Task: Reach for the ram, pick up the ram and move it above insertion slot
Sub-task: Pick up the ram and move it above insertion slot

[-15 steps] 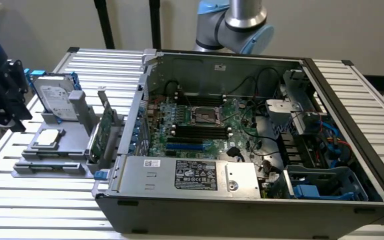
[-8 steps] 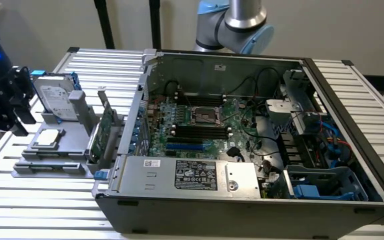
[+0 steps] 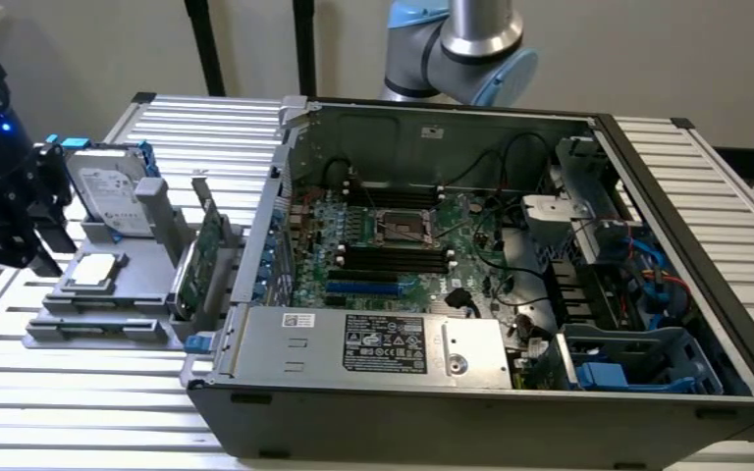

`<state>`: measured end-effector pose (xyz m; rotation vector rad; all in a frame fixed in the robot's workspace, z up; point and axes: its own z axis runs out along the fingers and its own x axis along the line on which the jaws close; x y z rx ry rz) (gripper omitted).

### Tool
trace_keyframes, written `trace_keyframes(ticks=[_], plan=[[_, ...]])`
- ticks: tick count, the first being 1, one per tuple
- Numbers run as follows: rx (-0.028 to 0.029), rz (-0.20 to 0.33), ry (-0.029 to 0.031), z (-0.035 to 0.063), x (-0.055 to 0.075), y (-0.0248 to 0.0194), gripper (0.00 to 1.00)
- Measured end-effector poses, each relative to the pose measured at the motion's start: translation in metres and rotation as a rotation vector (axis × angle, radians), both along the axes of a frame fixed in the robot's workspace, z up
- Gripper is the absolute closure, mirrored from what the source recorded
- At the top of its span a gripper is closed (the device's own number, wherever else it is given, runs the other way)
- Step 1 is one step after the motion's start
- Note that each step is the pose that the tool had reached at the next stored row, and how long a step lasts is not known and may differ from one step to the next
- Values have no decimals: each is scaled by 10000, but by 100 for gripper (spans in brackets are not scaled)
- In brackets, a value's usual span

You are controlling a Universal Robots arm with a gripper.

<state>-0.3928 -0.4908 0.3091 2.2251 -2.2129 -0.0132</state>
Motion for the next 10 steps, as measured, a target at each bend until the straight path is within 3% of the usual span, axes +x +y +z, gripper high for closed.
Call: trace_keyframes(ticks=[10], plan=[[-1, 129, 0, -182, -1, 0, 64]])
